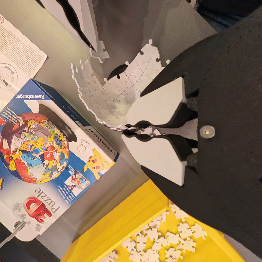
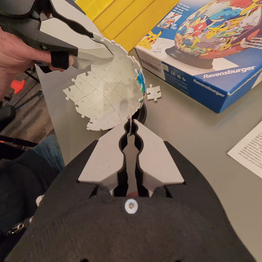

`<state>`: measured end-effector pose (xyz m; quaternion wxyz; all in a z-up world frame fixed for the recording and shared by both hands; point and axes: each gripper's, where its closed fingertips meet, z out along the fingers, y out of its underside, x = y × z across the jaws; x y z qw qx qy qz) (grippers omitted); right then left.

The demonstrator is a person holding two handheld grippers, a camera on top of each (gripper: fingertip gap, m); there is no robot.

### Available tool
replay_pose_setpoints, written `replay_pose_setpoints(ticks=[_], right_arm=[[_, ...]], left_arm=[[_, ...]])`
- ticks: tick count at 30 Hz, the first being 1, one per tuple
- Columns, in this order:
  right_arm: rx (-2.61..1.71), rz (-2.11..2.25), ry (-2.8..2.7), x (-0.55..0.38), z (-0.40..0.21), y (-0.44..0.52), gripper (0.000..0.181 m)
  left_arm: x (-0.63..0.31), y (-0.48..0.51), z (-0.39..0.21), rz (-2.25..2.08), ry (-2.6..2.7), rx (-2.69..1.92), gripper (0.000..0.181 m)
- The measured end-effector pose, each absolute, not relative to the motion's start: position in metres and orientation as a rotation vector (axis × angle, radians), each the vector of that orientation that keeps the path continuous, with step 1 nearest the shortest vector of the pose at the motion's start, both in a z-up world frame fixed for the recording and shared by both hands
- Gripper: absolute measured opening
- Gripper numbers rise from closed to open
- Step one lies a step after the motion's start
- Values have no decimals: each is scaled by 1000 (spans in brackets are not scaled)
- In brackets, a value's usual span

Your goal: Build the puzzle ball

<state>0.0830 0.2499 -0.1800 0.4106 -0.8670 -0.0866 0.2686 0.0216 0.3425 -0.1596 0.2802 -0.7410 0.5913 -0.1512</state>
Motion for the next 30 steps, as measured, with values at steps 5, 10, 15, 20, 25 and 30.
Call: replay_pose_setpoints(ticks=[5,10,15,20,25,30], right_arm=[[-2183,720,-220,69,-181,254,0],[-2180,772,-179,59,-183,258,0],[-2170,811,-122,55,-186,261,0],[-2160,816,-57,56,-190,265,0],[-2169,826,-13,53,-197,265,0],[-2186,788,-28,53,-204,266,0]], left_arm=[[17,343,-152,-320,1616,-1988,3],[11,348,-144,-208,1641,-1971,2],[5,351,-139,-136,1653,-1973,3],[3,348,-144,-110,1680,-1996,2],[5,346,-150,-107,1696,-2015,3],[6,348,-152,-104,1695,-2020,3]])
